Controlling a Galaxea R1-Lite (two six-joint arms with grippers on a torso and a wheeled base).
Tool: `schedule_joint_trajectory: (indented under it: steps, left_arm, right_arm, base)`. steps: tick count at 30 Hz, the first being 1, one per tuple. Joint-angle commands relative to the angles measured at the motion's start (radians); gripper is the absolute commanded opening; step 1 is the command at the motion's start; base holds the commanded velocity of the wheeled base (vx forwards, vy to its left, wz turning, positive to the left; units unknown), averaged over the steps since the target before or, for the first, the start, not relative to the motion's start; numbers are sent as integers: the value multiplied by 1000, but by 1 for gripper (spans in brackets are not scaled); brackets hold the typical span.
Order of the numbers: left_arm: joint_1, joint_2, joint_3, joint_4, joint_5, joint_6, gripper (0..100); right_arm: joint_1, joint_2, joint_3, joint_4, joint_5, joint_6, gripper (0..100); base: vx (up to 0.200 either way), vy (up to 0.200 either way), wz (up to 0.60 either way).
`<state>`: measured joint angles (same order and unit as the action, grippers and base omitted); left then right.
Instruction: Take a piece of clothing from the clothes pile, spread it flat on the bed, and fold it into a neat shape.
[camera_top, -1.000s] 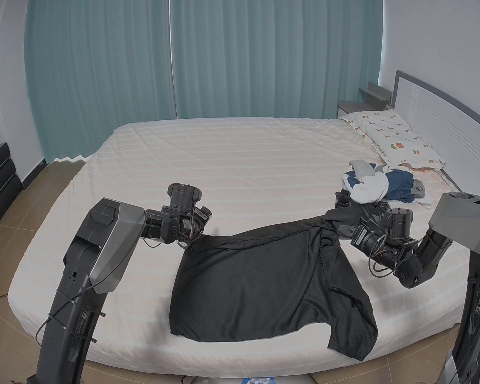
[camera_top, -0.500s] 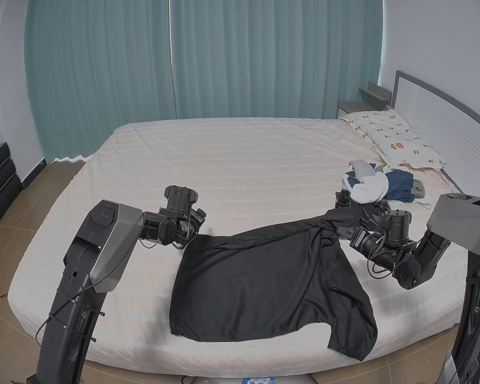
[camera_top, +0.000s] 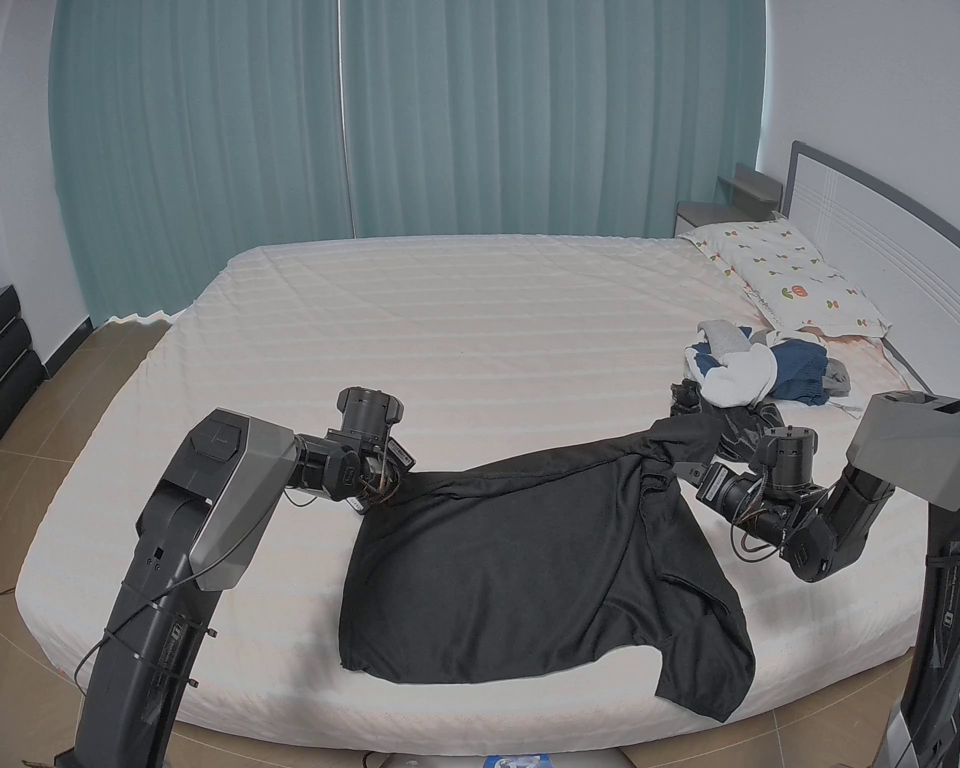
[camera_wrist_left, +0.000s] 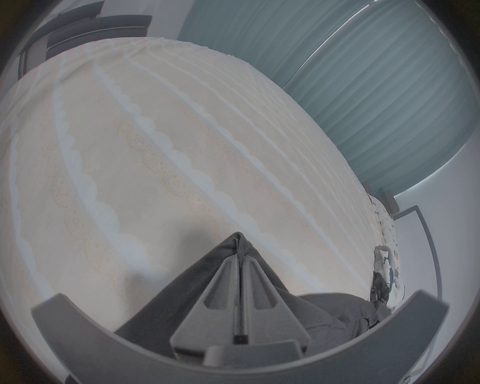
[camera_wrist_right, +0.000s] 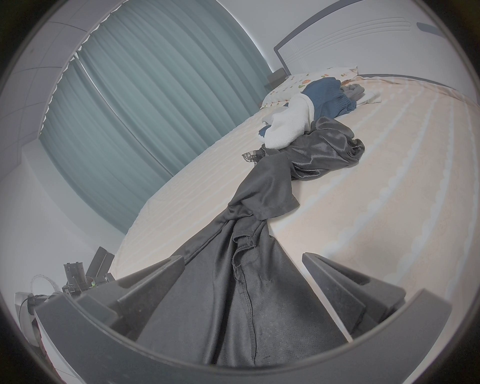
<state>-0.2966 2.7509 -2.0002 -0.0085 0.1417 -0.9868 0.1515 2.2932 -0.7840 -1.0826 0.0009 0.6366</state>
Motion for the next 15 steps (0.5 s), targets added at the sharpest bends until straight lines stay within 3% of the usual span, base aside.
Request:
schedule_joint_trajectory:
  steps: [1, 4, 15]
  left_arm:
    - [25, -10, 0, -2, 21, -4, 0]
    - [57, -39, 0, -10, 62, -4, 0]
    - [162, -97, 0, -5, 65, -3, 0]
  right_arm:
    - [0, 14, -1, 0, -1, 0, 100]
    - [3, 14, -1, -7, -1, 0, 100]
    - [34, 17, -6, -63, -2, 0, 100]
  base:
    - [0, 0, 0]
    - [0, 0, 0]
    - [0, 0, 0]
